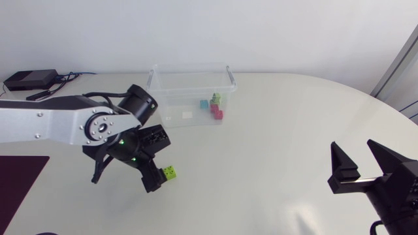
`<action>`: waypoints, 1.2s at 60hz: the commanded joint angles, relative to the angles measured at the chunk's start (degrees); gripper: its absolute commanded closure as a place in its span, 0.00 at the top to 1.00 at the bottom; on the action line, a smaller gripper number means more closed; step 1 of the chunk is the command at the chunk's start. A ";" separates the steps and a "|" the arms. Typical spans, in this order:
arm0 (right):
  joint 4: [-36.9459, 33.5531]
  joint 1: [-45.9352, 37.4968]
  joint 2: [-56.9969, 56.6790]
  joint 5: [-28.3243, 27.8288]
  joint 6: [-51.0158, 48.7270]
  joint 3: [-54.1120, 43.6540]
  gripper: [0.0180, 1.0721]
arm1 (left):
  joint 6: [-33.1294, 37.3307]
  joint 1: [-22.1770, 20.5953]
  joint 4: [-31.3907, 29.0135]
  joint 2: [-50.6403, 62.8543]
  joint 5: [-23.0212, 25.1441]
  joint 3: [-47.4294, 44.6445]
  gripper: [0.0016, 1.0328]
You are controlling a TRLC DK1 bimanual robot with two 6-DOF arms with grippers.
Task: Place the duplo bricks in the container
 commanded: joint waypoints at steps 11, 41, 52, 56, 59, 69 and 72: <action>-0.54 -0.59 -0.43 -0.13 -1.08 -1.58 0.96 | 1.09 -1.20 -0.25 7.60 -0.96 4.11 0.96; -0.54 -0.59 -0.52 -0.13 -1.08 -1.58 0.96 | -0.40 -0.67 3.00 14.54 -1.39 6.48 0.96; -0.54 -0.59 -0.52 -0.13 -1.08 -1.58 0.96 | -1.55 -0.67 3.71 16.56 -3.24 7.09 0.89; -0.54 -0.59 -0.43 -0.13 -1.08 -1.58 0.96 | -1.55 -0.50 3.71 16.74 -3.33 7.18 0.83; -0.54 -0.59 -0.52 -0.13 -1.08 -1.58 0.96 | -1.55 -0.50 3.71 16.74 -3.24 7.18 0.76; -0.54 -0.59 -0.52 -0.13 -1.08 -1.58 0.96 | -3.04 -0.32 3.71 16.65 -3.24 7.53 0.46; -0.54 -0.59 -0.43 -0.13 -1.08 -1.58 0.96 | -3.13 -0.32 3.62 16.74 -3.15 7.53 0.42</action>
